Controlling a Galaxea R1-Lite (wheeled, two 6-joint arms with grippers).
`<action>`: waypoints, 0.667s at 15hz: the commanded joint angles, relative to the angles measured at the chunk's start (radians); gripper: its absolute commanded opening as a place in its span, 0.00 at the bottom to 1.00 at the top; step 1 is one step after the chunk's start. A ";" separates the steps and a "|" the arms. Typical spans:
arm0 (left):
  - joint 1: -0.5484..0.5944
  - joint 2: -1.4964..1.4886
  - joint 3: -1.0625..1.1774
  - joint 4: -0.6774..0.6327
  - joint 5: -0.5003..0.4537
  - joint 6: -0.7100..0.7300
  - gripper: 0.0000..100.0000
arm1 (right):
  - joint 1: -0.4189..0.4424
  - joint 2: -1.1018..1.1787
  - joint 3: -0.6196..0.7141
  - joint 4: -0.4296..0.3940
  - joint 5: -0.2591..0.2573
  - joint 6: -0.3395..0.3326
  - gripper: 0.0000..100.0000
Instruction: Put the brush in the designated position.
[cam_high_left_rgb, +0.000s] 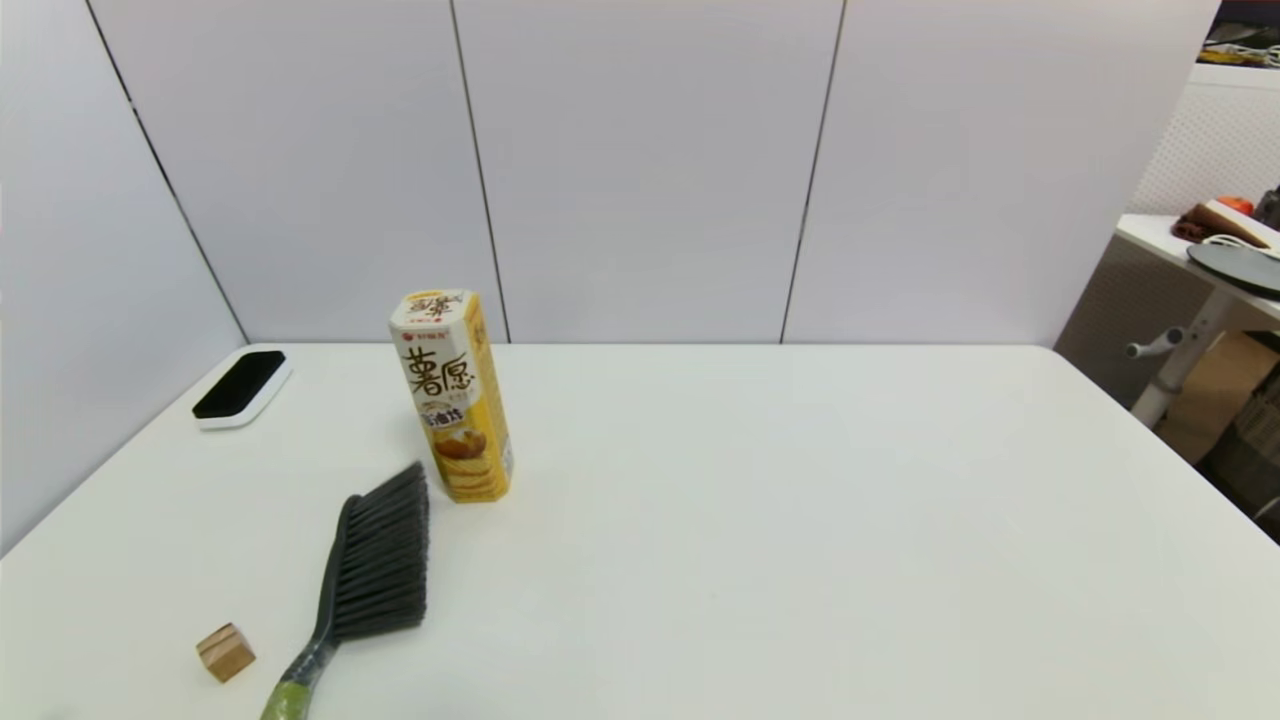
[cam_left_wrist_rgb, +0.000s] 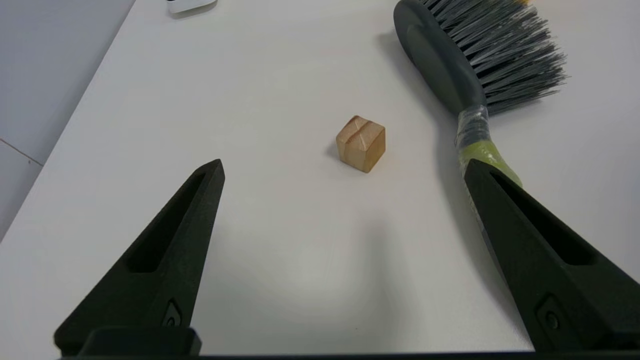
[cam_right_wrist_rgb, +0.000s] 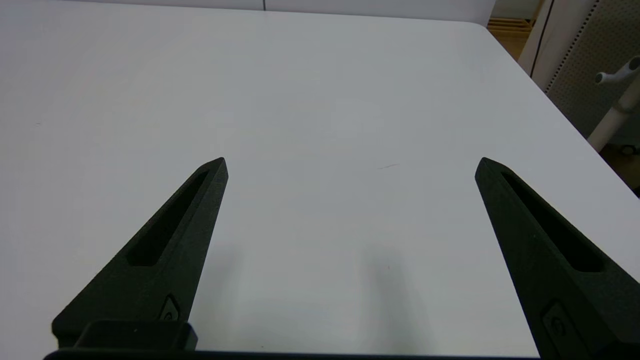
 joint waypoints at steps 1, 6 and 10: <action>0.000 -0.314 0.035 0.082 -0.046 -0.048 1.00 | 0.000 0.001 0.002 0.002 0.001 0.000 1.00; 0.000 -0.309 0.040 0.065 0.002 -0.188 1.00 | 0.000 0.001 0.002 0.000 0.001 0.000 1.00; 0.000 -0.309 0.040 0.065 0.002 -0.188 1.00 | 0.000 0.001 0.002 0.000 0.001 0.000 1.00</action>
